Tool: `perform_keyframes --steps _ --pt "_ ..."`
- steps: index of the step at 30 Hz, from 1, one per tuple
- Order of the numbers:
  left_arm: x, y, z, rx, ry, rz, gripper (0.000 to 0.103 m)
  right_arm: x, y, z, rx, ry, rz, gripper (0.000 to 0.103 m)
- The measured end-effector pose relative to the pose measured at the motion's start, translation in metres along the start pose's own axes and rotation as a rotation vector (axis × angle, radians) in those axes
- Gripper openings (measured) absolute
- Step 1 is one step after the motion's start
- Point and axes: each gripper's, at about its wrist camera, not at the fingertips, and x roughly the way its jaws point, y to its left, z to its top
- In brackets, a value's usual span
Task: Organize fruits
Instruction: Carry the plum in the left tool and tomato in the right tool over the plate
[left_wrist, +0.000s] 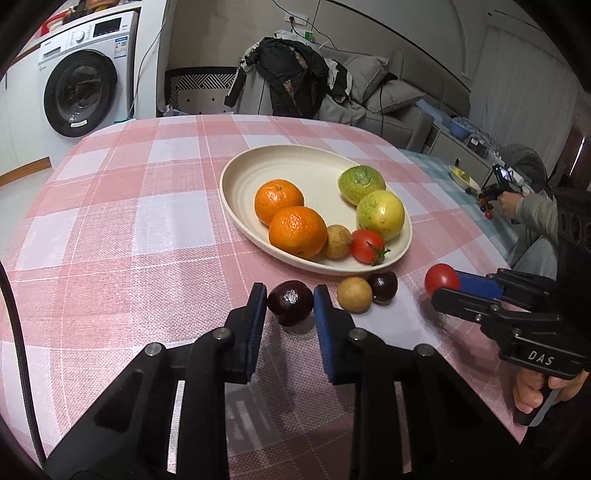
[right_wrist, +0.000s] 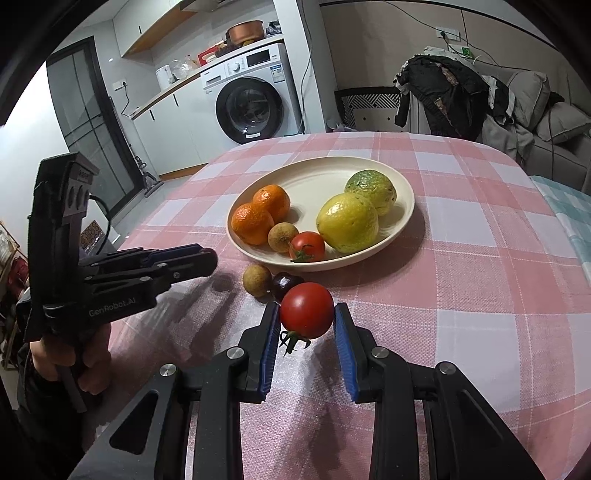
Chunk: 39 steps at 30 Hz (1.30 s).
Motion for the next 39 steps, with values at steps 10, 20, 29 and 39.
perform_keyframes --steps 10,20,29,39 --pt "-0.017 -0.003 -0.001 0.011 -0.069 0.000 0.023 -0.004 -0.005 0.006 0.013 -0.020 -0.017 0.030" --pt "-0.030 -0.007 0.006 0.019 -0.145 -0.012 0.023 -0.011 -0.006 0.025 0.006 -0.075 -0.026 0.030" --pt "-0.032 -0.023 0.023 0.038 -0.168 -0.027 0.023 -0.012 -0.010 0.043 0.007 -0.113 -0.030 0.030" --pt "-0.023 -0.046 0.051 0.073 -0.179 -0.038 0.023 -0.017 -0.011 0.062 0.014 -0.157 -0.029 0.030"
